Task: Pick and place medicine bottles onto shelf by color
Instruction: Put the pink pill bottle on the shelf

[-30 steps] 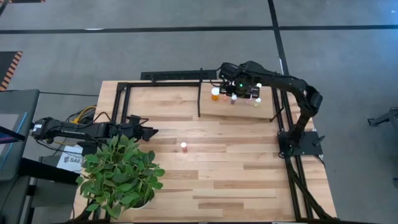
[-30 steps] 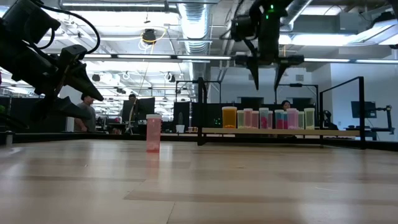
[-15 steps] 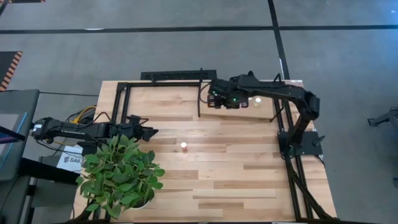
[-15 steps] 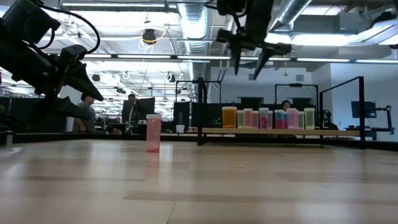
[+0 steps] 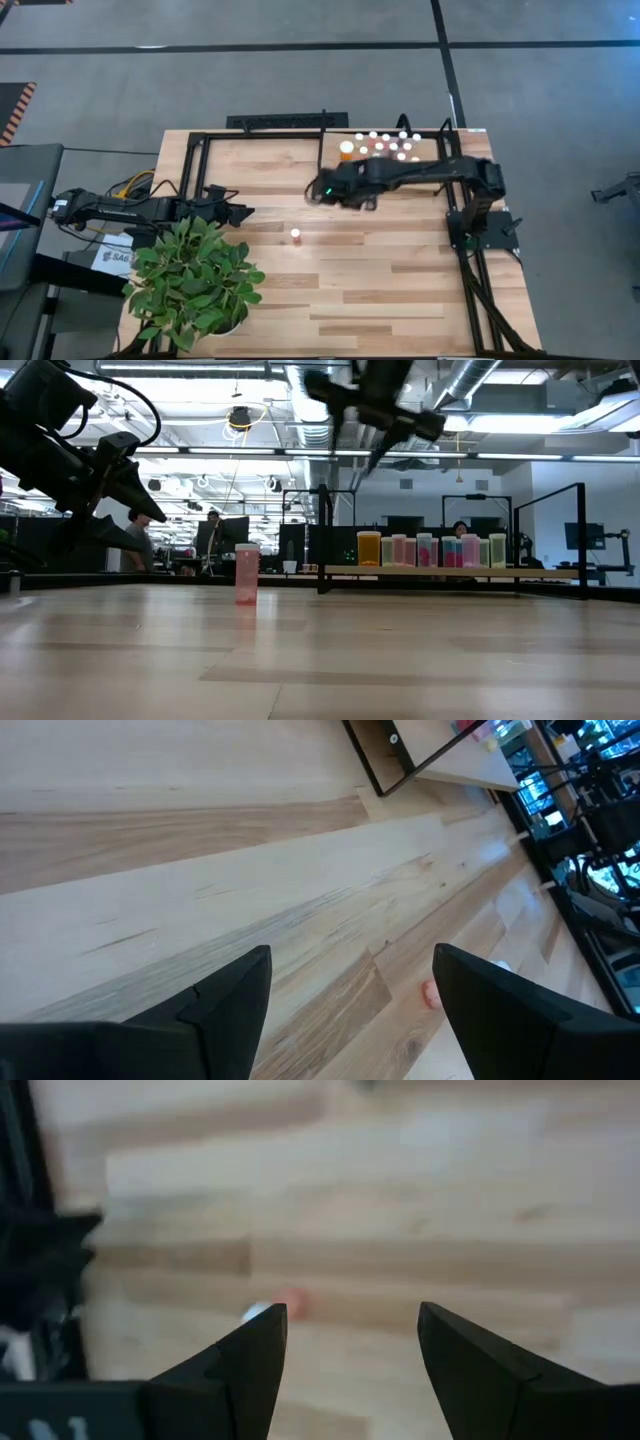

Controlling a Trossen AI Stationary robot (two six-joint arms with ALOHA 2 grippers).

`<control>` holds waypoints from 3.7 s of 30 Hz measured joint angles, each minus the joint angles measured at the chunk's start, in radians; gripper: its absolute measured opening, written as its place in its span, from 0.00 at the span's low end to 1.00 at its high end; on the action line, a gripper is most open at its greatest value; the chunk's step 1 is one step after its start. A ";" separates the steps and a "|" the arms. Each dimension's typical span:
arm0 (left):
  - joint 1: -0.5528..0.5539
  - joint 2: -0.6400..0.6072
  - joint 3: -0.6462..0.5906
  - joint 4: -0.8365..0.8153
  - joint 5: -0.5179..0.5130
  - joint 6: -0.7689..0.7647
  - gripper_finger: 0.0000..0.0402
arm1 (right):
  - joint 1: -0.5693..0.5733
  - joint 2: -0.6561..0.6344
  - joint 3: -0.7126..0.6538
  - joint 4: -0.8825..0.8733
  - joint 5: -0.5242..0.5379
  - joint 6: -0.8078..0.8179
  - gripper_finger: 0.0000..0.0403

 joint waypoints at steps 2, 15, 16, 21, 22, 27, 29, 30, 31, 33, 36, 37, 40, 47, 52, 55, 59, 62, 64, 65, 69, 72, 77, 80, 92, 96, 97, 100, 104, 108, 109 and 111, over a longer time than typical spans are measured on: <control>0.000 0.000 0.000 0.002 -0.001 0.000 0.66 | 0.036 0.050 0.033 -0.004 -0.010 0.027 0.62; 0.000 0.000 0.000 0.001 0.007 0.000 0.66 | 0.140 0.418 0.495 -0.171 -0.011 -0.232 0.62; 0.000 0.000 0.000 0.001 0.009 0.000 0.66 | 0.139 0.443 0.528 -0.184 -0.012 -0.266 0.62; 0.000 0.000 0.000 0.001 0.009 0.000 0.66 | 0.138 0.556 0.655 -0.200 -0.012 -0.423 0.62; 0.000 0.000 0.000 0.001 0.009 0.000 0.66 | 0.138 0.565 0.657 -0.189 -0.012 -0.453 0.62; 0.000 0.000 0.000 0.001 0.009 0.000 0.66 | 0.139 0.599 0.646 -0.143 -0.017 -0.548 0.62; 0.000 0.000 0.000 0.001 0.010 0.000 0.66 | 0.137 0.601 0.646 -0.146 -0.012 -0.558 0.62; 0.000 0.000 0.000 0.001 0.009 0.000 0.66 | 0.137 0.600 0.646 -0.145 -0.001 -0.561 0.62; 0.000 0.000 0.000 0.001 0.010 0.000 0.66 | 0.136 0.599 0.646 -0.142 0.014 -0.566 0.62; 0.000 0.000 0.000 0.001 0.010 0.000 0.66 | 0.136 0.599 0.646 -0.139 0.043 -0.593 0.62; 0.000 0.000 0.000 0.001 0.010 0.000 0.66 | 0.134 0.599 0.646 -0.127 0.078 -0.633 0.62; 0.000 0.000 0.000 0.001 0.010 0.000 0.66 | 0.130 0.599 0.646 -0.125 0.079 -0.635 0.62; 0.000 0.000 0.000 0.001 0.010 0.000 0.66 | 0.128 0.598 0.629 -0.112 0.078 -0.632 0.62; 0.000 0.000 0.000 0.001 0.010 0.000 0.66 | 0.119 0.599 0.567 -0.063 0.074 -0.630 0.62; 0.000 0.000 0.000 0.001 0.010 0.000 0.66 | 0.117 0.599 0.555 -0.049 0.073 -0.629 0.62; 0.000 0.000 0.000 0.001 0.010 0.000 0.66 | 0.113 0.599 0.555 -0.040 0.074 -0.628 0.62; 0.000 0.000 0.000 0.001 0.010 0.000 0.66 | 0.111 0.602 0.555 -0.045 0.064 -0.610 0.62; 0.000 0.000 0.000 0.001 0.010 0.000 0.66 | 0.111 0.631 0.555 -0.026 0.051 -0.603 0.62; 0.000 0.000 0.000 0.001 0.010 0.000 0.66 | 0.112 0.652 0.554 -0.027 0.022 -0.587 0.62; 0.000 0.000 0.000 0.001 0.010 0.000 0.66 | 0.112 0.661 0.556 -0.016 0.010 -0.572 0.62; 0.000 0.000 0.000 0.000 0.010 0.000 0.66 | 0.113 0.668 0.555 -0.016 -0.010 -0.518 0.62; 0.000 0.000 0.000 0.001 0.010 0.000 0.66 | 0.110 0.669 0.556 -0.007 -0.010 -0.513 0.62; 0.000 0.000 0.000 0.001 0.010 0.000 0.66 | 0.096 0.669 0.556 -0.009 -0.006 -0.503 0.62; 0.000 0.000 0.000 0.001 0.010 0.000 0.66 | 0.092 0.669 0.556 -0.010 -0.006 -0.473 0.62; 0.000 0.000 0.000 0.001 0.010 0.000 0.66 | 0.100 0.669 0.556 -0.020 -0.007 -0.445 0.36; 0.000 0.000 0.000 0.001 0.010 0.000 0.66 | 0.098 0.667 0.560 -0.045 -0.025 -0.444 0.31; 0.000 0.000 0.000 0.001 0.010 0.000 0.66 | 0.097 0.663 0.563 -0.065 -0.031 -0.443 0.30; 0.000 0.000 0.000 0.001 0.010 0.000 0.66 | 0.090 0.655 0.588 -0.117 -0.036 -0.442 0.30; 0.000 0.000 0.000 0.001 0.010 0.000 0.66 | 0.066 0.628 0.639 -0.253 -0.036 -0.437 0.30; 0.000 0.000 0.000 0.001 0.010 0.000 0.66 | 0.032 0.579 0.657 -0.376 -0.023 -0.419 0.29; 0.000 0.000 0.000 0.001 0.010 0.000 0.66 | 0.021 0.559 0.650 -0.400 -0.019 -0.420 0.29; 0.000 0.000 0.000 0.001 0.010 0.000 0.66 | 0.003 0.528 0.648 -0.437 -0.003 -0.433 0.29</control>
